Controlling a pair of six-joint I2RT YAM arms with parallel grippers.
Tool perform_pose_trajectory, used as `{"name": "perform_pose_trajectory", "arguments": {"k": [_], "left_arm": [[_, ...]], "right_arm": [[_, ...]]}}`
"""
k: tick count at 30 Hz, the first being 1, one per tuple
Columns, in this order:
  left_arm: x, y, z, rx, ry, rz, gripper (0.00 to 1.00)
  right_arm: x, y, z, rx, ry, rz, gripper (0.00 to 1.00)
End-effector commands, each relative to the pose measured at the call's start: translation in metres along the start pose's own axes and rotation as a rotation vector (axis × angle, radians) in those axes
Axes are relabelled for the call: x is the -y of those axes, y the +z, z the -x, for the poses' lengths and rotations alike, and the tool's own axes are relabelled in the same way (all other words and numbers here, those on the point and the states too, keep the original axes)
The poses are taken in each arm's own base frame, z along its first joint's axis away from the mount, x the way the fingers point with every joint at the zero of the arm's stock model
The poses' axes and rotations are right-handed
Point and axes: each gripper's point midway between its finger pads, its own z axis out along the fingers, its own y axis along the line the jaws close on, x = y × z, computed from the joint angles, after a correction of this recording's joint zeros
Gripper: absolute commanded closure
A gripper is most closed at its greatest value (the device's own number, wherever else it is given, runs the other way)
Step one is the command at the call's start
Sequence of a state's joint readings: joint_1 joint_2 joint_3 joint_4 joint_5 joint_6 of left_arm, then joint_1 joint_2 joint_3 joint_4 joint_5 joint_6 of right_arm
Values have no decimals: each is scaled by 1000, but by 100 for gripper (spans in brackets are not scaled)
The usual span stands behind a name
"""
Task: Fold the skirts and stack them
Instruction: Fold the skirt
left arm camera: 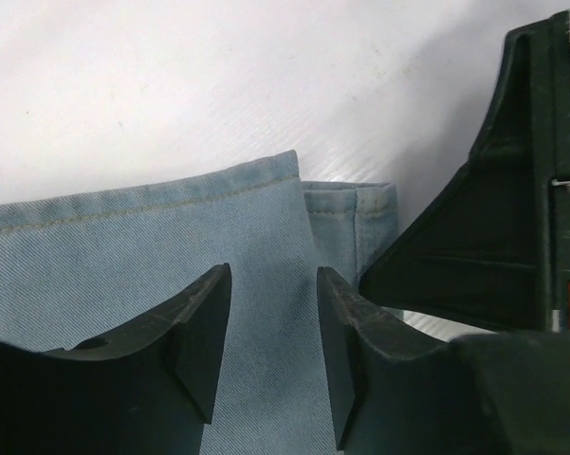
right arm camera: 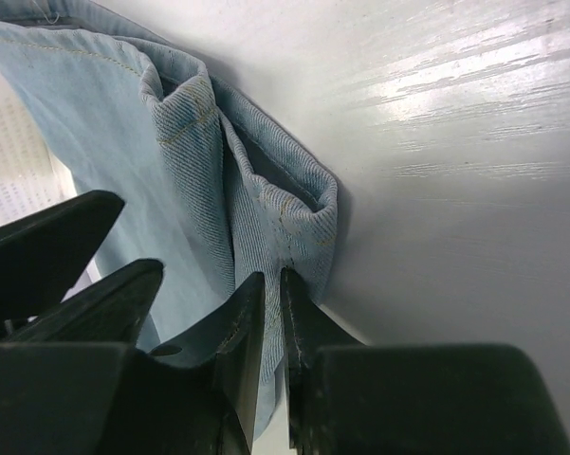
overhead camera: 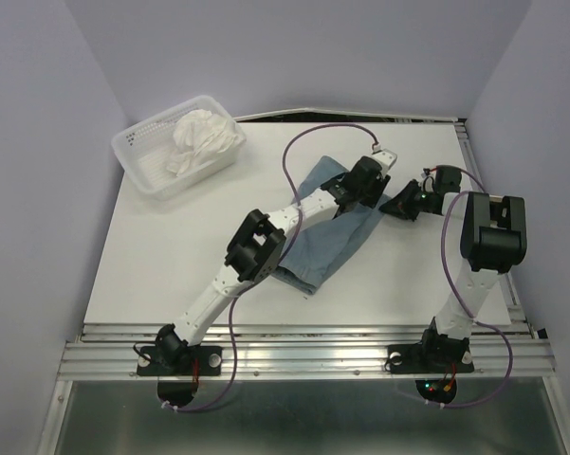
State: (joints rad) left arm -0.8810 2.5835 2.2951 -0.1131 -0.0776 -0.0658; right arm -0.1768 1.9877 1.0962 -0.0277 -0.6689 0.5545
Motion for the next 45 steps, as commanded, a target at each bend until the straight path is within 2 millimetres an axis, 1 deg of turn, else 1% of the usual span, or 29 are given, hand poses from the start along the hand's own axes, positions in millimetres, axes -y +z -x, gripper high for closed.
{"name": "perform_pose_trajectory", "arguments": {"k": [1,4,6,12,14,17,18,19,20,23,26,30,34,37,39,40,41,43,44,45], "left_arm": [[4,1,24,72,4,-14,47],[11,0,26,81,-7,-51,46],[18,1,24,81,-12,-76,46],[18,7,14,70,-20,-63,46],[16,7,14,69,-28,-54,47],[20,5,14,70,-17,-64,46],[21,5,13,69,-12,-64,49],[21,6,12,68,-11,-60,49],[17,6,13,73,-12,-46,52],[16,9,10,71,-6,-39,60],[18,10,8,68,0,-40,61],[20,11,4,59,5,-47,60],[21,14,-2,50,7,-49,55],[20,15,-2,49,9,-46,55],[19,16,-3,49,9,-41,62],[19,16,-2,54,12,-40,74],[19,16,-1,55,20,-42,80],[20,13,7,69,26,-46,90],[20,12,10,73,34,-51,96],[21,10,11,74,41,-56,100]], "right_arm": [[7,-3,6,29,-12,-70,82],[8,-3,8,33,-12,-79,82],[8,-4,8,35,-13,-83,82],[7,-5,8,38,-18,-83,82],[7,-5,8,36,-16,-82,82],[8,-3,7,31,-9,-82,81],[8,-2,7,26,-7,-78,82],[7,-2,7,27,-4,-77,82],[7,-3,8,29,-6,-75,82],[7,-2,8,29,-4,-76,81],[7,-2,8,27,-3,-77,82],[7,-1,8,28,2,-77,81],[7,-1,8,26,3,-76,81],[9,-1,9,28,2,-82,81],[9,-1,9,29,2,-83,82],[9,-1,9,30,2,-84,82],[9,-1,10,32,1,-85,82],[11,0,10,32,-2,-90,82],[12,0,11,36,-3,-97,82],[13,0,11,39,-5,-102,82]]}}
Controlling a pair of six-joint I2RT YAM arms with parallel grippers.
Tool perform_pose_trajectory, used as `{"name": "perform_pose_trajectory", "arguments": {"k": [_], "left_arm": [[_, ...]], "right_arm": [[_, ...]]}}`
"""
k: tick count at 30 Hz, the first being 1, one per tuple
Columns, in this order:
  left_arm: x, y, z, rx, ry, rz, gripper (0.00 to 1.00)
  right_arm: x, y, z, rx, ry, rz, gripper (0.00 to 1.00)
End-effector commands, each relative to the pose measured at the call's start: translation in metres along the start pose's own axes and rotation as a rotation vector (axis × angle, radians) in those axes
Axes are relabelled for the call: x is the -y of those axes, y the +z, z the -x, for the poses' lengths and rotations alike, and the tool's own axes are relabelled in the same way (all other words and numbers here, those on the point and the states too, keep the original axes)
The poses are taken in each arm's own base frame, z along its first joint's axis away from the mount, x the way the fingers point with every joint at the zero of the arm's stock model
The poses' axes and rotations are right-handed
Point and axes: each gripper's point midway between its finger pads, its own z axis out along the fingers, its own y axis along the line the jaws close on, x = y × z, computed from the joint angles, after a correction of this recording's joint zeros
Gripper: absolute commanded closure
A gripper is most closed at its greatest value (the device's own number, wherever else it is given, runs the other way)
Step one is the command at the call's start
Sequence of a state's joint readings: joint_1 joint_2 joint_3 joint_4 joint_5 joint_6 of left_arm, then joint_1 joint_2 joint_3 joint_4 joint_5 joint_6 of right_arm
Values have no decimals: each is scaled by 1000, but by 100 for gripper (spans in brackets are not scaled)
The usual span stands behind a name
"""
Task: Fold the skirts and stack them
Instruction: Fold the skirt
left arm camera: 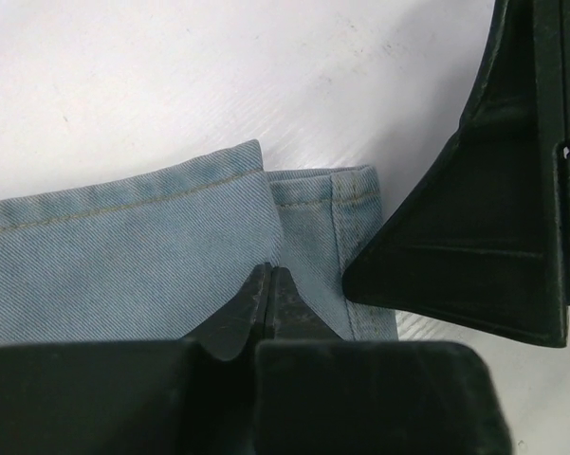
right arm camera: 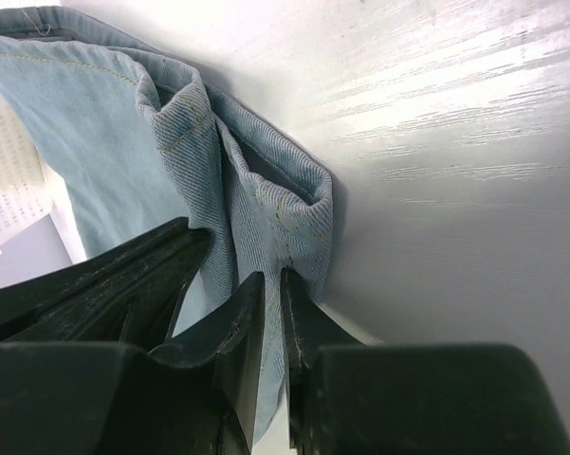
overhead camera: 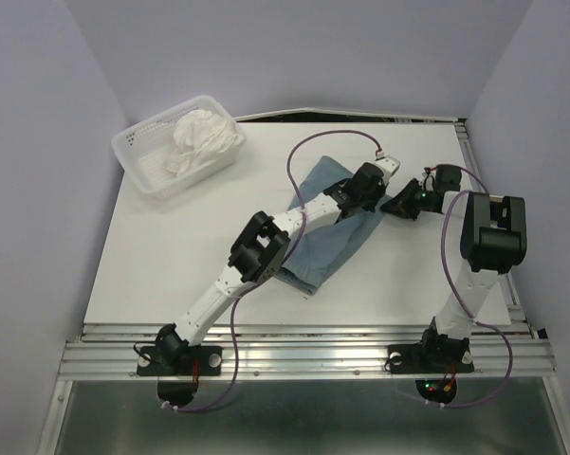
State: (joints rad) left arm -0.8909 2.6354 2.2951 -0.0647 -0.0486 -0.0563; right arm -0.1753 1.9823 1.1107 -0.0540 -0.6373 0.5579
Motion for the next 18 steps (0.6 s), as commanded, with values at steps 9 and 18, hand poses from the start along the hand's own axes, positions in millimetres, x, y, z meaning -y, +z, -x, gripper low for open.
{"name": "perform_pose_trajectory", "arguments": {"k": [9,18], "left_arm": [[23,-54,87,150,32,-96,100],[57,-83,97,131,-32,-244,100]], "right_arm": [[21,5,11,46,-11,-112,86],[27,5,11,68,9,-136,94]]}}
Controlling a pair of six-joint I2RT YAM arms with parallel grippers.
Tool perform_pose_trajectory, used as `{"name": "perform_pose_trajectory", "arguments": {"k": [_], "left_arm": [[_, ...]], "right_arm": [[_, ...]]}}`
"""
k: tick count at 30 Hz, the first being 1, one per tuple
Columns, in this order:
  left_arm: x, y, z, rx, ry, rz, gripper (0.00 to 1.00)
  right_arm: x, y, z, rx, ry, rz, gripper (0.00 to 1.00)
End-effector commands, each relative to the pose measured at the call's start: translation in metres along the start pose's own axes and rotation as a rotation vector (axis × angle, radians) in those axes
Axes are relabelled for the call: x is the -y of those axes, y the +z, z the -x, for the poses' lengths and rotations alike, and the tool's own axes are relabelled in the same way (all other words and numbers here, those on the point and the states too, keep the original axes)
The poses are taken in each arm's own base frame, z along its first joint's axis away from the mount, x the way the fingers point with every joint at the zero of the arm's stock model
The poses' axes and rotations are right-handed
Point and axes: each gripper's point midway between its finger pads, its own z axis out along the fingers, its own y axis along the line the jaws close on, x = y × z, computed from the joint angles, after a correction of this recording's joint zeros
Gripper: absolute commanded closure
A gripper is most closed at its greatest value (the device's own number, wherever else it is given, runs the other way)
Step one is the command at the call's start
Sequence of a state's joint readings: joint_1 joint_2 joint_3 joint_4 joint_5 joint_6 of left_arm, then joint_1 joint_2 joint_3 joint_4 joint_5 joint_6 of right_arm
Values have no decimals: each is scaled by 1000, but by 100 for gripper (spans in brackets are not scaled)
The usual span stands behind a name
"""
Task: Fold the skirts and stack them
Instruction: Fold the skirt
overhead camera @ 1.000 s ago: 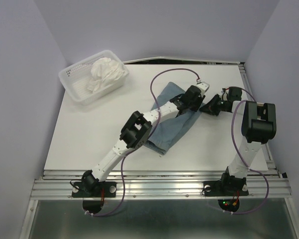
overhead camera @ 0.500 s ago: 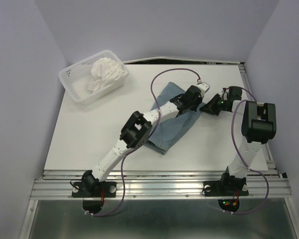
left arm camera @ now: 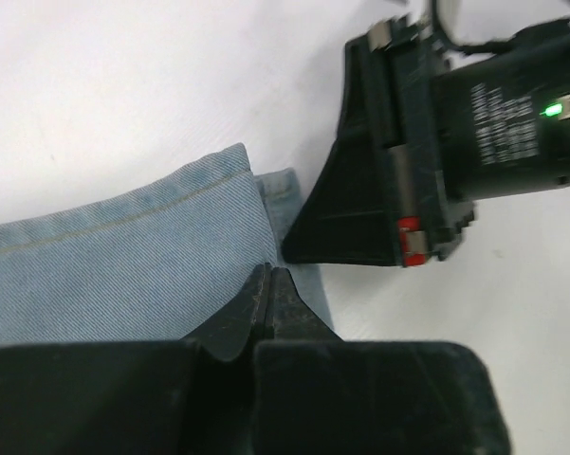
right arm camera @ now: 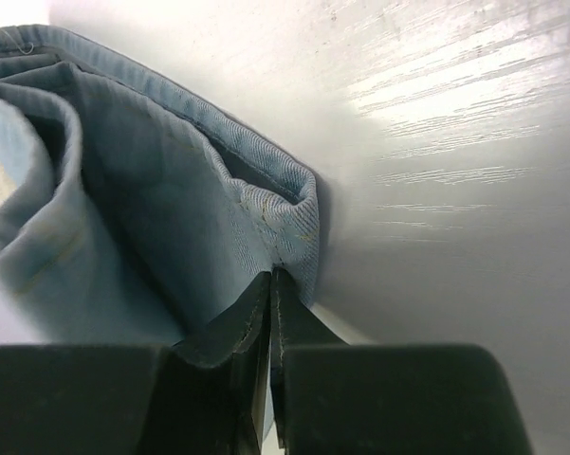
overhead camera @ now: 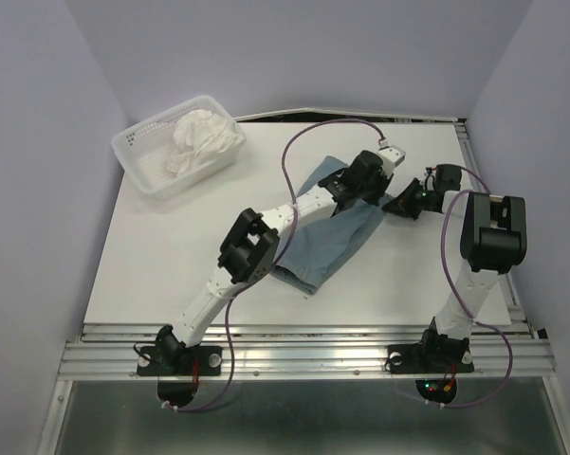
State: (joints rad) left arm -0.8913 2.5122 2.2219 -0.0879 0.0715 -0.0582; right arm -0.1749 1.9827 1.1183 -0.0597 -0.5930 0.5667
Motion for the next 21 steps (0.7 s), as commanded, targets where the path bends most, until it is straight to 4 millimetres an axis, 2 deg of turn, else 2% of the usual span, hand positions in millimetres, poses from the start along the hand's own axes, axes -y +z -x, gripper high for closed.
{"name": "perform_pose_trajectory", "arguments": {"k": [1,6,9,12,16,21], "left_arm": [[46,-44,69,123,-24,-132,100],[56,-45,71,124,-37,-155,100],[57,-41,64,112,-38,-162,100],[56,-30,47,79,-43,-163,100],[49,-14,23,41,-53,-140,100],[28,2,10,27,-85,-99,100]], "right_arm": [[22,5,5,45,-2,-101,94],[21,4,6,47,3,-98,94],[21,4,6,47,6,-98,94],[21,4,6,49,2,-98,94],[20,3,7,52,0,-98,94],[19,0,8,57,-11,-105,91]]}}
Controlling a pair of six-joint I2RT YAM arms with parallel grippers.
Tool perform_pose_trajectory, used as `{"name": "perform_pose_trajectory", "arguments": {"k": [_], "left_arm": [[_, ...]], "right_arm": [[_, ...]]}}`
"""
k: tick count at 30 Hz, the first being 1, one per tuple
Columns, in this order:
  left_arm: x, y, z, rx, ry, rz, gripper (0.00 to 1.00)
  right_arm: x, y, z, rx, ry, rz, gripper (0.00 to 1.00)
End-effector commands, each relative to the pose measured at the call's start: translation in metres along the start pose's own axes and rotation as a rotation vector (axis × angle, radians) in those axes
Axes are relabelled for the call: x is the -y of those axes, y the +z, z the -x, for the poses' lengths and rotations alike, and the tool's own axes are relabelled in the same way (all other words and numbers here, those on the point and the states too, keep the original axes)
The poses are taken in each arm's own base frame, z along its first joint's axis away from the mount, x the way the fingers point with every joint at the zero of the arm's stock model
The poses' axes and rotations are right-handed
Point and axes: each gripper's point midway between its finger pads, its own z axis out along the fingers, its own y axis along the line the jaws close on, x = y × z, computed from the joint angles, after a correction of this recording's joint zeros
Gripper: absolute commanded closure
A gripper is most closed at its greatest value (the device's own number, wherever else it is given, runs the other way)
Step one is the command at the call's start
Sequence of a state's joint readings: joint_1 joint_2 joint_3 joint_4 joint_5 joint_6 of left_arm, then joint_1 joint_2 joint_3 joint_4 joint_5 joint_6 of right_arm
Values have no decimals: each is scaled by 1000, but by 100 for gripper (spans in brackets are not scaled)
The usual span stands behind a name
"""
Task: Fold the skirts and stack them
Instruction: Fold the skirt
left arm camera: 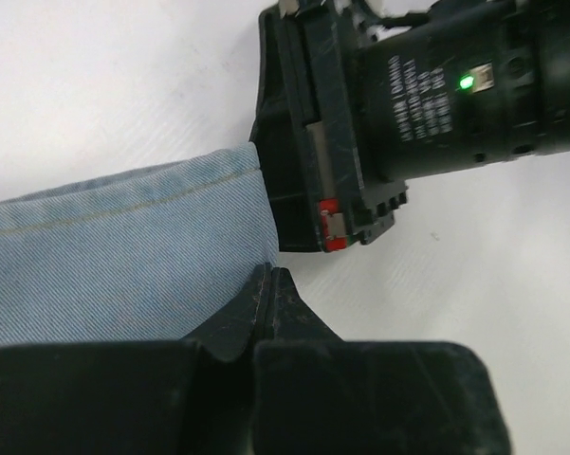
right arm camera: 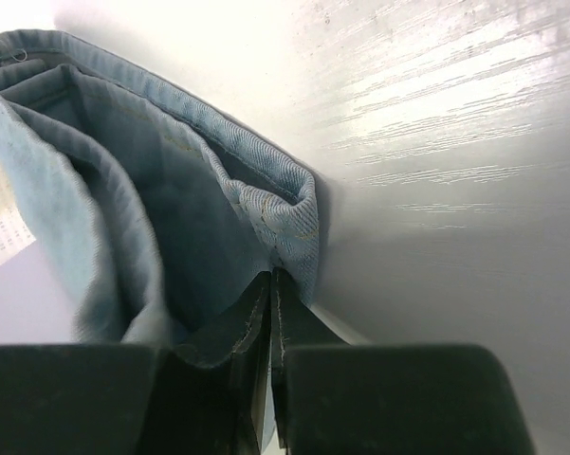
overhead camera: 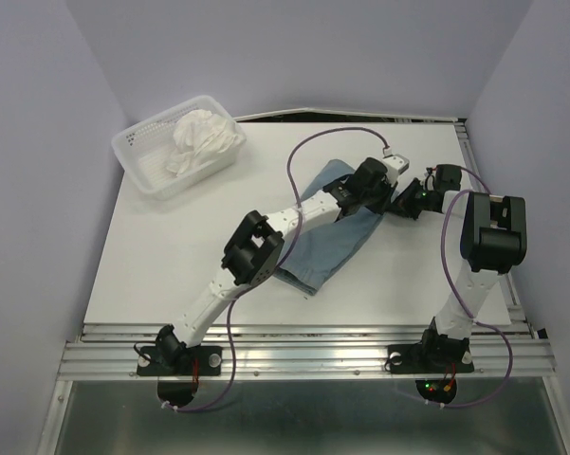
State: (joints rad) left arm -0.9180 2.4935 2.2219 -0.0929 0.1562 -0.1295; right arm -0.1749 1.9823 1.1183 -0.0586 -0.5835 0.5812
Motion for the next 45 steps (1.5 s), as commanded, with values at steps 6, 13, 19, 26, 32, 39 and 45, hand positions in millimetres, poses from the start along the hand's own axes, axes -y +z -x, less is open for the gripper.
{"name": "perform_pose_trajectory", "arguments": {"k": [6,13,19,26,32,39,45], "left_arm": [[-16,18,-2,24,-26,-36,100],[-1,7,3,24,-40,-102,65],[14,-65,84,157,-3,-142,35],[2,-171,85,32,267,-109,20],[-45,-221,-18,-210,349,-153,24],[-51,-250,-120,-365,499,-213,45],[-60,-226,-145,-386,487,-186,50]], "right_arm": [[9,-15,21,101,-89,-120,88],[6,-40,45,157,-179,-242,84],[-44,-62,57,164,-260,-107,79],[-85,-60,34,64,-298,10,62],[-57,-44,43,95,-335,-105,48],[-39,-17,43,38,-349,-110,48],[-32,-3,39,20,-363,-135,52]]}}
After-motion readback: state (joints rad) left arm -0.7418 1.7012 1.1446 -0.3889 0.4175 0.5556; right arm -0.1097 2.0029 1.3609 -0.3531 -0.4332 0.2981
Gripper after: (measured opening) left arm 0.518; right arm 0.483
